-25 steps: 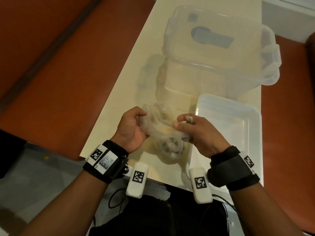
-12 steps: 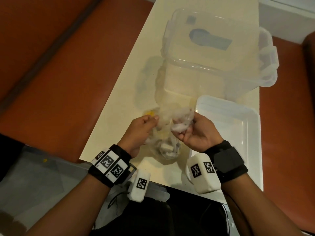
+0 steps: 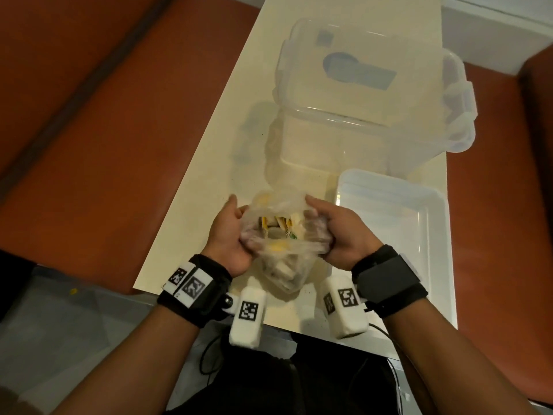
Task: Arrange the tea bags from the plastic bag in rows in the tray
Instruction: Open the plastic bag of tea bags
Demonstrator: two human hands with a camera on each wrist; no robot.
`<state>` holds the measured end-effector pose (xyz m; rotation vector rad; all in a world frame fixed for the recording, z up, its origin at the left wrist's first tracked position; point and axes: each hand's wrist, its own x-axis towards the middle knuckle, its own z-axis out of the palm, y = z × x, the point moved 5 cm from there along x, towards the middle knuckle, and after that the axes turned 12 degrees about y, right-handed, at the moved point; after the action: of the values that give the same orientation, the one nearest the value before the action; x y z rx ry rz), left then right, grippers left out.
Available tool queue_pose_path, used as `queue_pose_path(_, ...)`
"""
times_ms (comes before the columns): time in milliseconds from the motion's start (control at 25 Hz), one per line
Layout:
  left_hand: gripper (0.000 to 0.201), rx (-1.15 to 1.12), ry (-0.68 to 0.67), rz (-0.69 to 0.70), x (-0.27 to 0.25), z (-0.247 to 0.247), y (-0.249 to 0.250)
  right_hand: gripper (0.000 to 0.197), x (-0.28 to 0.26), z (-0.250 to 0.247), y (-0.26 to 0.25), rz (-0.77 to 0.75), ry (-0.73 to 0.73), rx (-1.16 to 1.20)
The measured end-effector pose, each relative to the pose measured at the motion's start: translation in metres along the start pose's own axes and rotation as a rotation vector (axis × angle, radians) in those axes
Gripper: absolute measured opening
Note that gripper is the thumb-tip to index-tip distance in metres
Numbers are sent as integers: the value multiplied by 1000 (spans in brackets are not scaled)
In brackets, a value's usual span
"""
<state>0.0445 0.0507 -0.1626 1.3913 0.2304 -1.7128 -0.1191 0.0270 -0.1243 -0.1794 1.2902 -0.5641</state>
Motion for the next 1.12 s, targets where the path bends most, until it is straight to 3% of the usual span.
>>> queue_pose_path(40, 56, 134, 7, 134, -3, -3, 5, 34, 4, 0, 1, 92, -1, 129)
queue_pose_path(120, 49, 580, 1, 507, -18, -1, 14, 23, 5, 1, 0, 138, 17, 217)
queue_pose_path(160, 41, 788, 2, 688, -23, 2, 15, 29, 4, 1, -1, 123, 12, 205)
queue_pose_path(240, 41, 983, 65, 852, -22, 3, 15, 53, 0, 7, -2, 123, -31, 208)
queue_pose_path(320, 44, 820, 106, 762, -12, -1, 17, 51, -4, 13, 0, 173, -82, 292)
queue_pose_path(400, 39, 415, 134, 445, 4, -4, 15, 50, -2, 12, 6, 239, -97, 341)
queue_pose_path(480, 41, 117, 66, 140, 10, -2, 8, 50, 5, 4, 9, 216, -45, 298)
queue_pose_path(560, 54, -14, -57, -16, 8, 2, 9, 31, 6, 3, 7, 178, -9, 311)
queue_pose_path(640, 60, -13, -111, -60, -4, 9, 8, 19, 11, 0, 5, 145, 10, 321)
queue_pose_path(680, 57, 47, -98, 14, -8, 8, 9, 20, 15, -3, 4, 131, 18, 330)
queue_pose_path(760, 42, 305, -65, 367, -15, 5, 21, 31, 23, -7, 3, 109, 29, 336)
queue_pose_path(880, 57, 902, -138, 832, -20, 9, 25, 36, 27, -5, 1, 127, -35, 382)
queue_pose_path(1000, 34, 1287, 173, 1179, -23, 10, 33, 18, 22, 1, -4, 60, -3, 314)
queue_pose_path(1040, 25, 1268, 203, 1244, -24, 12, 34, 14, 18, 2, -7, -17, 38, 222)
queue_pose_path(1080, 25, 1200, 171, 1208, -22, 12, 34, 18, 17, -2, -10, -121, 99, 77)
queue_pose_path(1120, 31, 1047, 135, 1055, -18, 11, 33, 31, 14, -5, -15, -237, 157, -116)
